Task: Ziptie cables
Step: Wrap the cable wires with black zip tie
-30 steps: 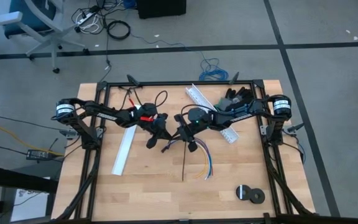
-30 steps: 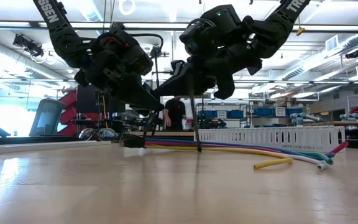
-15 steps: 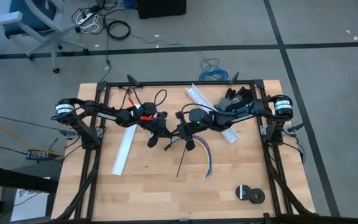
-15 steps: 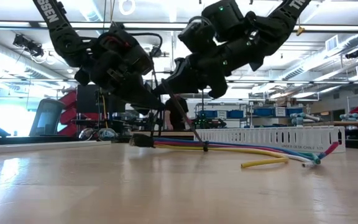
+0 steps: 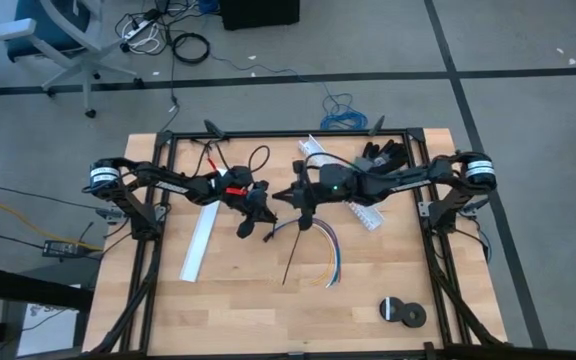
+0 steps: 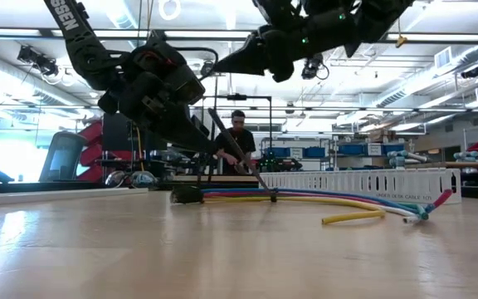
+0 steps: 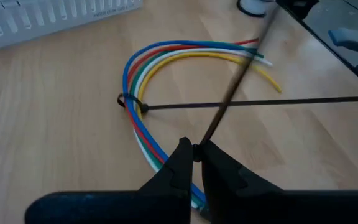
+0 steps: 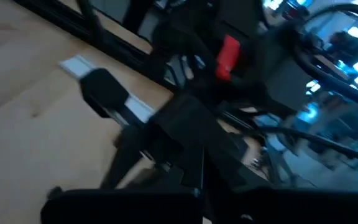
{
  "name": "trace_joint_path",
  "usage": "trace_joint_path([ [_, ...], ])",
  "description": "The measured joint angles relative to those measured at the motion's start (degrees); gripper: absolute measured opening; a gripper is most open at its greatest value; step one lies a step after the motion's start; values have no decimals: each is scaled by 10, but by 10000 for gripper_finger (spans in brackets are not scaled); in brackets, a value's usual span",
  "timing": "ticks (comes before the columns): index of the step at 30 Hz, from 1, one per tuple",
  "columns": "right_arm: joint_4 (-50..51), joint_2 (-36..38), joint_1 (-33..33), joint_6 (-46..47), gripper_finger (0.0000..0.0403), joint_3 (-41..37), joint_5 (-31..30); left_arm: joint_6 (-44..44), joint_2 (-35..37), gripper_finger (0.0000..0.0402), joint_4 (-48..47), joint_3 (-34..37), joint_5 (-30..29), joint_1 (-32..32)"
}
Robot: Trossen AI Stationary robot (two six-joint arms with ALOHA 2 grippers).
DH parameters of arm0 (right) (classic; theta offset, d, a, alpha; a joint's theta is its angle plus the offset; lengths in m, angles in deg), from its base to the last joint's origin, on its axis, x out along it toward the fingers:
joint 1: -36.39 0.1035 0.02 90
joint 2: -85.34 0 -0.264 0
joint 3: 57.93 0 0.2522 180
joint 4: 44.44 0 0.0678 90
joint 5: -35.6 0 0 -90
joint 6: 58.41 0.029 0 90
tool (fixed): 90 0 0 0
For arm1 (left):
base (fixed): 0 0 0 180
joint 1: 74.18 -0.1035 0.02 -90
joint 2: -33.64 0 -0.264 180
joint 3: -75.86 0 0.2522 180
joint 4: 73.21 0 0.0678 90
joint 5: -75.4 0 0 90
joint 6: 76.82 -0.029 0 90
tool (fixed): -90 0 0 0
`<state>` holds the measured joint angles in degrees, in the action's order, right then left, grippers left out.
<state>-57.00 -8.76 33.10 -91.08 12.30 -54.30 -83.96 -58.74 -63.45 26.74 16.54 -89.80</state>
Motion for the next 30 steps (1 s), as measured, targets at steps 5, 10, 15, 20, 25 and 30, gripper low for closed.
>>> trace_joint_path([
  [5, 93, 26, 6, 3, 0, -1, -126, 0, 0, 28, -5, 0, -2, 0],
  [10, 254, 34, 1, 131, 0, -1, -138, 19, 0, 28, -6, 0, -32, 0],
  [15, 287, 34, 1, 289, 0, -31, -133, 93, 0, 28, 33, 0, -159, 3],
  [20, 155, 34, 0, 381, 0, -90, -169, 106, 0, 28, 70, 0, -307, 30],
  [25, -87, 25, -2, 465, 0, -155, -202, 85, 0, 28, 77, 0, -477, 74],
  [30, -157, -37, -3, 474, 0, -154, -200, 80, -26, 28, 132, -1, -569, 99],
])
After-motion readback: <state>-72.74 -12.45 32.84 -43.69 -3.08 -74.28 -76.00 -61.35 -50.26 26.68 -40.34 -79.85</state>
